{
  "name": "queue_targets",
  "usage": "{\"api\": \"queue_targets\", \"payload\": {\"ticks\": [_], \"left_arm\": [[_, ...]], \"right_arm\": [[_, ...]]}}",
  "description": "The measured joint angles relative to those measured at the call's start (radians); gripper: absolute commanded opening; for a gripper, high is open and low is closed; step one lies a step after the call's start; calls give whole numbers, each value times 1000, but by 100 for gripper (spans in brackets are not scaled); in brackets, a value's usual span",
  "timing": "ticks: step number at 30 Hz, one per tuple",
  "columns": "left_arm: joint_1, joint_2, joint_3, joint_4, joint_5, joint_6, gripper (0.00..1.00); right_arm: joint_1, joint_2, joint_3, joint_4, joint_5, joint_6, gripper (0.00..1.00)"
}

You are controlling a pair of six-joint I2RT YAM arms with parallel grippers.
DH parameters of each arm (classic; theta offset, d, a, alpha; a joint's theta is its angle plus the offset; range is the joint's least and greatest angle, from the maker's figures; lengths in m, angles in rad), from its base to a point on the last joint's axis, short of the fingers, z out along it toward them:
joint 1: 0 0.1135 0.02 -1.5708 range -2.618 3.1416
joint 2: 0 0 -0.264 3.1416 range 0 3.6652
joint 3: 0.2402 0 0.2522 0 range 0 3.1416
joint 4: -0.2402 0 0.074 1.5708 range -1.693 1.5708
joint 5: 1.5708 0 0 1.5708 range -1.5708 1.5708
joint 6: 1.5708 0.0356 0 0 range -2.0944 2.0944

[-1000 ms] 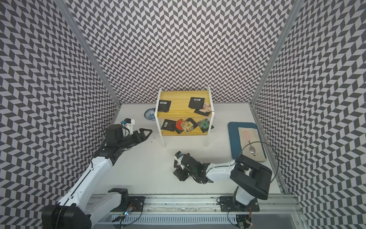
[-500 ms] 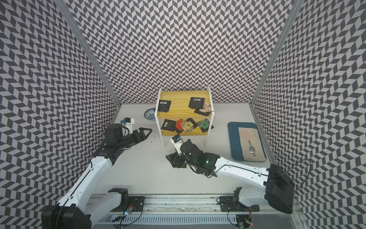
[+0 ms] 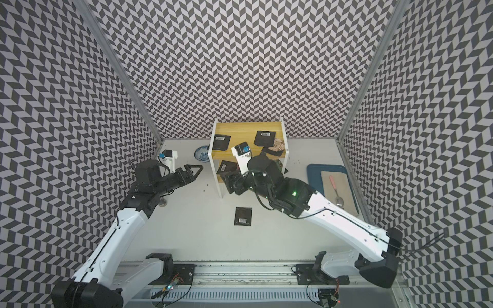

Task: Remove the tea bags from the shelf
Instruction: Pick up the tea bag from the shelf.

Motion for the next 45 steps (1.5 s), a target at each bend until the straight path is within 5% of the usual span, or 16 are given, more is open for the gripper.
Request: {"api": "queue_targets", "payload": {"ticks": [9, 17, 23, 33, 45], "left_arm": [[-5, 0, 7, -15, 4, 9, 79], [21, 48, 148, 9, 55, -18, 74], [60, 116, 213, 128, 148, -111, 73], [53, 211, 277, 224, 270, -202, 71], [21, 266, 298, 204, 291, -193, 66]], "right_arm": [[-159, 205, 313, -71, -93, -62, 78], [-206, 355, 451, -146, -120, -82, 48], [-217, 407, 511, -180, -81, -102, 35], [-218, 491, 562, -211, 8, -127, 36], [-188, 553, 607, -223, 58, -156, 37]]}}
